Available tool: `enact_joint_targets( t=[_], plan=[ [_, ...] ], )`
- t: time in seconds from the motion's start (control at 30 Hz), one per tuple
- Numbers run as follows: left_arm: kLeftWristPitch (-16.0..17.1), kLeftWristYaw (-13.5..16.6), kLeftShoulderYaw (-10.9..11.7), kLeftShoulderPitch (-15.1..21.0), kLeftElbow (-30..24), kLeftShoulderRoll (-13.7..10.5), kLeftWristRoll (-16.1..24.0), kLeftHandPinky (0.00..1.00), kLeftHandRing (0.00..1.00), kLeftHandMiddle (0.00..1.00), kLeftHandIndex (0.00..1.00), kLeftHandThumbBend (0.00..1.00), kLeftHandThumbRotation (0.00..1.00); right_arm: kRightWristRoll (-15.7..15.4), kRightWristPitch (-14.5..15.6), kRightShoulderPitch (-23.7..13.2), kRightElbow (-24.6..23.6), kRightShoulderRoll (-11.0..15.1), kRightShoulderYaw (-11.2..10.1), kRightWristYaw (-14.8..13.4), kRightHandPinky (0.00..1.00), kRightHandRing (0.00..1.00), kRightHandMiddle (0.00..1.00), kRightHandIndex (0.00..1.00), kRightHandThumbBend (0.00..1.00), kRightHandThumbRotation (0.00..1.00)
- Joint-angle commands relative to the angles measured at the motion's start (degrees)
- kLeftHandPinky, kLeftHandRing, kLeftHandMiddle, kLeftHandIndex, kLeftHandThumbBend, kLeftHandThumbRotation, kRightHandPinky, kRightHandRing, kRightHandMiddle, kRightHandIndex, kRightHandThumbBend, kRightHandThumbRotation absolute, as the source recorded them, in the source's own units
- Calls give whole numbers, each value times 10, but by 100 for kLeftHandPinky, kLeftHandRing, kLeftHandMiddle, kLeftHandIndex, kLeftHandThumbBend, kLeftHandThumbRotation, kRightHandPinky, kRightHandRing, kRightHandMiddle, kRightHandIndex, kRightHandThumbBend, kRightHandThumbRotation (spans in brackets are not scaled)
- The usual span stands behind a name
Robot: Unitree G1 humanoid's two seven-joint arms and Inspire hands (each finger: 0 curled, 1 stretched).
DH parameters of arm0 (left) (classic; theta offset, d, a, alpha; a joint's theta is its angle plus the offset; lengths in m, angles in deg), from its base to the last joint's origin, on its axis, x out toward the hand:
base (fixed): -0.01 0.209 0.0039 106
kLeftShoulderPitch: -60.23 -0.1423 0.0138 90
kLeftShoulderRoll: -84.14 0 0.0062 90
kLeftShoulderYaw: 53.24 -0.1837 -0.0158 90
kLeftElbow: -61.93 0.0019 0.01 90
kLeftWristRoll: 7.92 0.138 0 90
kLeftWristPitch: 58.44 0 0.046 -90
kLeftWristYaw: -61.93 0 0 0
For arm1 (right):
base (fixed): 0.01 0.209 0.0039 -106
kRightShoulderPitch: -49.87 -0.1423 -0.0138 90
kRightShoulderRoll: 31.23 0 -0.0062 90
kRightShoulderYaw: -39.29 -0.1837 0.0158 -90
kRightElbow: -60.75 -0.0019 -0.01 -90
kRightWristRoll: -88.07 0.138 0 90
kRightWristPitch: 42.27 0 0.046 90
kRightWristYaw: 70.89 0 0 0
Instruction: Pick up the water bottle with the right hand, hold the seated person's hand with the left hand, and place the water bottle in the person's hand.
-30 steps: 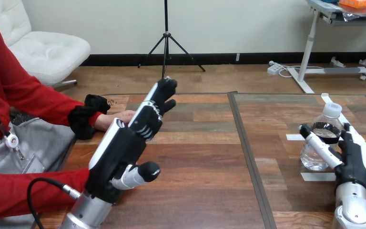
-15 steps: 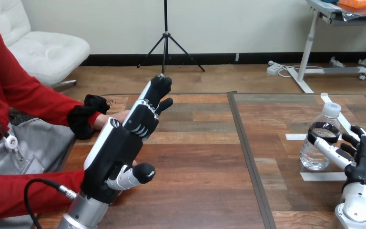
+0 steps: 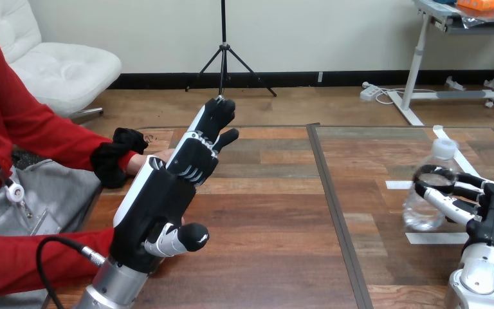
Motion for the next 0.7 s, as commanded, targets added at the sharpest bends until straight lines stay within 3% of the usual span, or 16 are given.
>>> enact_joint_targets(
  t=[0.0,0.37,0.57,0.67],
  plan=[
    [-8,-10,5,16,-35,16,-19,95,100,100,100,100,75,10,5,-51,-2,-7,-9,0,37,40,40,35,89,0],
    [-15,-24,5,15,-54,32,-30,94,100,100,100,100,76,22,10,-49,-2,-5,-19,-3,34,38,39,32,86,0],
    [-16,-20,6,15,-61,42,-26,92,100,100,100,100,75,37,6,-46,-3,-4,-33,9,33,36,37,30,84,0],
    [-14,-32,7,21,-58,49,-37,92,100,100,100,99,75,45,10,-45,-4,-4,-39,13,31,35,36,30,84,0]
  ],
)
